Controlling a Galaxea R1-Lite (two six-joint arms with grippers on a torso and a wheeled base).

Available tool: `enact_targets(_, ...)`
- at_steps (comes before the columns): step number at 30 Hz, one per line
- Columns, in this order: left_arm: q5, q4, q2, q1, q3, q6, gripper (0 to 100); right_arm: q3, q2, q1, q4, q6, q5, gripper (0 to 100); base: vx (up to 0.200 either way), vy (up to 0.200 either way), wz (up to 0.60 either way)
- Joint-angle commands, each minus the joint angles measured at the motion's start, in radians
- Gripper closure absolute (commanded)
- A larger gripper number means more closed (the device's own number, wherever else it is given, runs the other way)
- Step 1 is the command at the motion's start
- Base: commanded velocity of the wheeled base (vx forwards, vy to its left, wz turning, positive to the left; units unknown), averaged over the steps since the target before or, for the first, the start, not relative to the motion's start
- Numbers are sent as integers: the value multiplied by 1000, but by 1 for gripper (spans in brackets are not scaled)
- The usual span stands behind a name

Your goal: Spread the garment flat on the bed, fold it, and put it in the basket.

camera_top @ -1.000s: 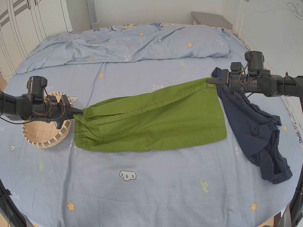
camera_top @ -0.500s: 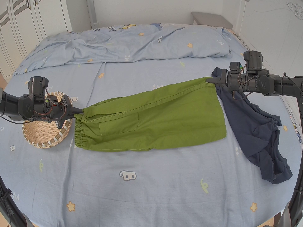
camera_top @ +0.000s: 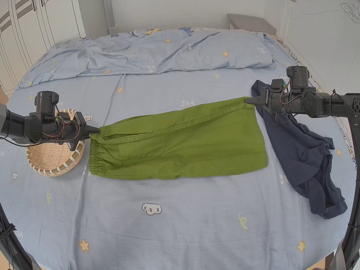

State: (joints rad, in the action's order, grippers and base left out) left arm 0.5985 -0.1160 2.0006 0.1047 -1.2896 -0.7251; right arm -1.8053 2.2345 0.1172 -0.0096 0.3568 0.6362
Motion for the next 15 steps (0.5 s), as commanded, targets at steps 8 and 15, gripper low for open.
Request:
enact_targets(8,0,-7,21,-7,-10,0,100,0,20,-5,-6,1,0,100,0,0,0)
enact_targets(15,-3,-45,38,-14,-10,0,0,0,24,-13,-6,1,0,100,0,0,0)
